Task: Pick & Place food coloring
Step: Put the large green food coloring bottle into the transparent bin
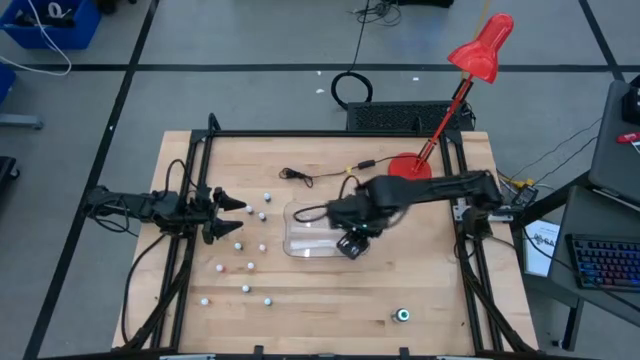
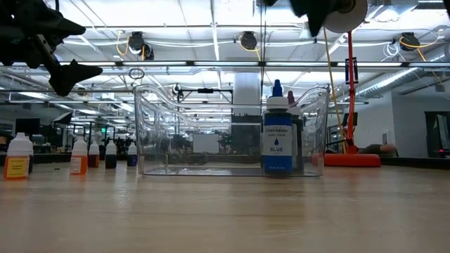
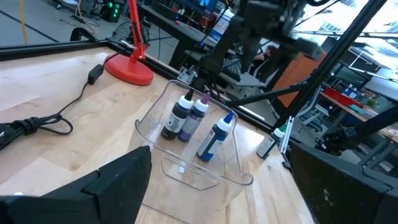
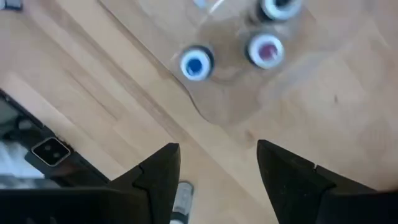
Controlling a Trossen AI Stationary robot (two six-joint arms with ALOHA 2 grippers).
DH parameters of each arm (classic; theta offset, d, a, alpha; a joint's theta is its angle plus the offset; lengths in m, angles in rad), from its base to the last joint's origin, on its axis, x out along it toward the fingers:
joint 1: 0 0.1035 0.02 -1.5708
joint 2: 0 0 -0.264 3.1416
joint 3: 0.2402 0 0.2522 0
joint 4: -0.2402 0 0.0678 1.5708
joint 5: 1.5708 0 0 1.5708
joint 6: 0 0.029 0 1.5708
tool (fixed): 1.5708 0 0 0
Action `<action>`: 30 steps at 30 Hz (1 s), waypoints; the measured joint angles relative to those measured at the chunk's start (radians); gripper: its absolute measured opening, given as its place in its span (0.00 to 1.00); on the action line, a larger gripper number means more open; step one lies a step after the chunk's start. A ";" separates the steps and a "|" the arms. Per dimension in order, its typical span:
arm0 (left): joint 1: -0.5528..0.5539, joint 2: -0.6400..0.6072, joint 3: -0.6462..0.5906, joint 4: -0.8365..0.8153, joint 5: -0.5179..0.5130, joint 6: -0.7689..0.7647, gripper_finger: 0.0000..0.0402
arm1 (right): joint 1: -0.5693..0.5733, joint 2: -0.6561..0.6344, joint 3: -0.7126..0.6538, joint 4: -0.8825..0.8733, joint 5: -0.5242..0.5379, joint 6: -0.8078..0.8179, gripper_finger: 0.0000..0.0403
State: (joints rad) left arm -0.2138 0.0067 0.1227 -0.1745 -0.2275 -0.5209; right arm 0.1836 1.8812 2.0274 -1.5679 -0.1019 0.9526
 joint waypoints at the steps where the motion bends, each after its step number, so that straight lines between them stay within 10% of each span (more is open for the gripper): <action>1: 0.000 0.000 0.000 0.000 0.000 0.000 0.94 | 0.027 -0.021 -0.023 -0.002 -0.002 0.050 0.50; 15: 0.000 0.000 0.000 0.000 0.000 0.000 0.94 | 0.476 -0.108 -0.366 0.224 -0.046 0.562 0.50; 30: 0.000 0.000 0.000 0.000 0.000 0.000 0.94 | 0.577 -0.108 -0.520 0.450 0.010 0.716 0.50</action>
State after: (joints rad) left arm -0.2138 0.0067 0.1227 -0.1749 -0.2276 -0.5209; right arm 0.7604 1.7729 1.5069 -1.1179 -0.0916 1.6688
